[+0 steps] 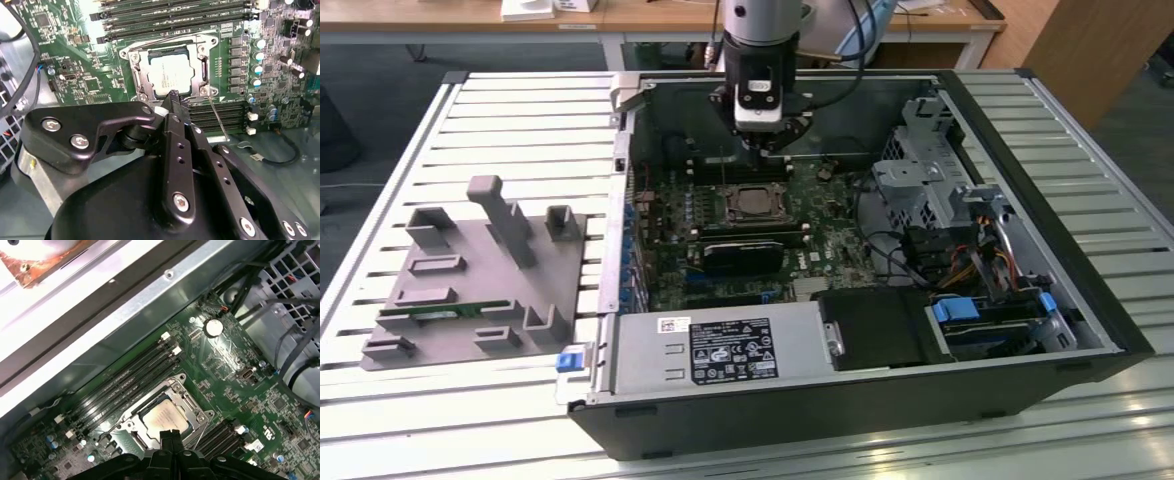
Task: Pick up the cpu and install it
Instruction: 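Install the first cpu locking lever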
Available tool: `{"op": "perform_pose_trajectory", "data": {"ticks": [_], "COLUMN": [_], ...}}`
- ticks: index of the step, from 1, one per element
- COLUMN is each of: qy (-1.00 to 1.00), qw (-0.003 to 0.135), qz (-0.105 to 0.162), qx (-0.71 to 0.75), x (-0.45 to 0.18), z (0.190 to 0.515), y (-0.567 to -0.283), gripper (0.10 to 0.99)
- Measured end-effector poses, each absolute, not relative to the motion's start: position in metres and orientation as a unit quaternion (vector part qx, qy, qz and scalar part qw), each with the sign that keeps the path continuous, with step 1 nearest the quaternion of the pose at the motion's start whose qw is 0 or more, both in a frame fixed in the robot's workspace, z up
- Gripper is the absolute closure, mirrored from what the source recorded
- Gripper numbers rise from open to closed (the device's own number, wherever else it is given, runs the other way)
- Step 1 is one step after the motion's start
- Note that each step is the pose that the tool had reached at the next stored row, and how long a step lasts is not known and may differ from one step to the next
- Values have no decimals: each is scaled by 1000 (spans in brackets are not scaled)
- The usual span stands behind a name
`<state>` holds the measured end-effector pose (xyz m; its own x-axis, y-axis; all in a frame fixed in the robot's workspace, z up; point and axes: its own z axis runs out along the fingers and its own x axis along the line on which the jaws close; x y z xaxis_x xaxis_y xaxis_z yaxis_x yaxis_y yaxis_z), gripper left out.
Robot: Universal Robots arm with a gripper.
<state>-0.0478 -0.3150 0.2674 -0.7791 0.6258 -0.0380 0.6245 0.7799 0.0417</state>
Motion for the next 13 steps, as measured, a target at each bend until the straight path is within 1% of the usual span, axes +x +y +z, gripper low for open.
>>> {"op": "perform_pose_trajectory", "data": {"ticks": [13], "qy": [963], "qw": [24], "qz": [15], "qx": [270], "x": [-48], "z": [267], "y": [-315], "gripper": [980]}}
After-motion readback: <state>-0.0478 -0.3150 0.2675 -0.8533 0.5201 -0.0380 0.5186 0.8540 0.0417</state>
